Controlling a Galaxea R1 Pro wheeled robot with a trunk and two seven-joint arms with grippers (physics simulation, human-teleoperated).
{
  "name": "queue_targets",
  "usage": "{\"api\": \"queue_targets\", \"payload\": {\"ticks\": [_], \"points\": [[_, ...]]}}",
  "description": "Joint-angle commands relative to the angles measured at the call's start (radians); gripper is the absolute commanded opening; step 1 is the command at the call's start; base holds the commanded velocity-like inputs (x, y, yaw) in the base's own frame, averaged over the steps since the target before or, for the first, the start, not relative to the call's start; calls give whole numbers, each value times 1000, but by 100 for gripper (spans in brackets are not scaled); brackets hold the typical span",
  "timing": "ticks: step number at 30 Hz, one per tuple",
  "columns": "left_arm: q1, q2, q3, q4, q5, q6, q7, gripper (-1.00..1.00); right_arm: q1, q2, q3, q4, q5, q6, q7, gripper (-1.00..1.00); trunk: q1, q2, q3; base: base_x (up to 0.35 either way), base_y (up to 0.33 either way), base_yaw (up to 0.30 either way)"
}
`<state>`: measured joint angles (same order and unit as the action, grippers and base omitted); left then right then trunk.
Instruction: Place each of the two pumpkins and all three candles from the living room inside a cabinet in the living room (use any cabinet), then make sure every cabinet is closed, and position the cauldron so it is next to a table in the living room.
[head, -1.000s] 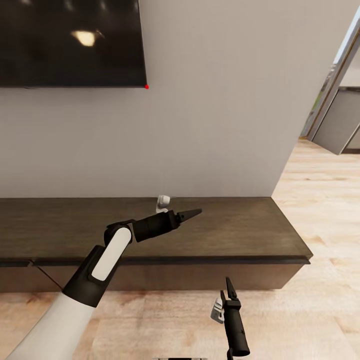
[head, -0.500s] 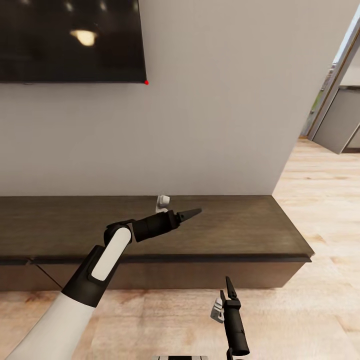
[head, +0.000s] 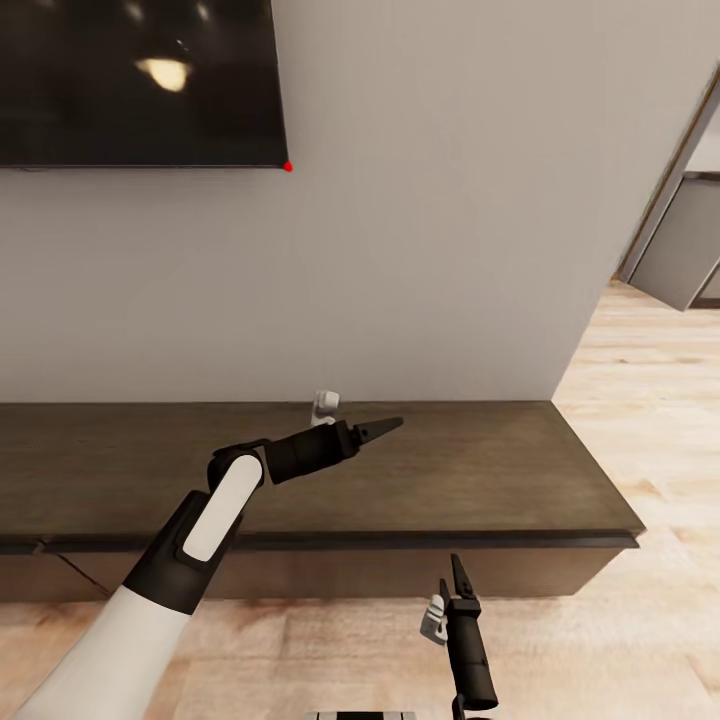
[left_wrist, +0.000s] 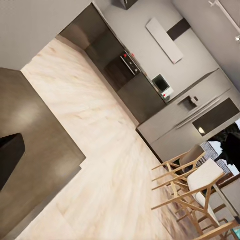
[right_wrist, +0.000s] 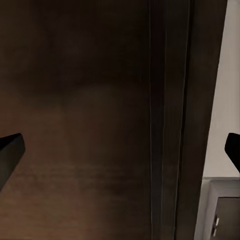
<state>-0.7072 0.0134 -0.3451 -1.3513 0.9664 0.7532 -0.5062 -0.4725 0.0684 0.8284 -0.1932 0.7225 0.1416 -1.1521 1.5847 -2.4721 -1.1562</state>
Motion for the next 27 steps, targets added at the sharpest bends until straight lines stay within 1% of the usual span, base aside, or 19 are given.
{"api": "queue_targets", "payload": {"ticks": [1, 4, 7, 27], "points": [[0, -1, 0, 0, 0, 0, 0, 100, 0, 0, 0, 0, 0, 1, 0, 100, 0, 0, 0, 192, 0, 0], [0, -1, 0, 0, 0, 0, -1, 100, 0, 0, 0, 0, 0, 2, 0, 100, 0, 0, 0, 249, -35, 0], [0, 0, 0, 0, 0, 0, -3, 100, 0, 1, -1, 0, -1, 5, 0, 100, 0, 0, 0, 66, -14, 0], [0, 0, 0, 1, 0, -1, -2, 100, 0, -1, -6, -1, -2, 1, 2, 100, 0, 0, 0, 2, 0, 0]]}}
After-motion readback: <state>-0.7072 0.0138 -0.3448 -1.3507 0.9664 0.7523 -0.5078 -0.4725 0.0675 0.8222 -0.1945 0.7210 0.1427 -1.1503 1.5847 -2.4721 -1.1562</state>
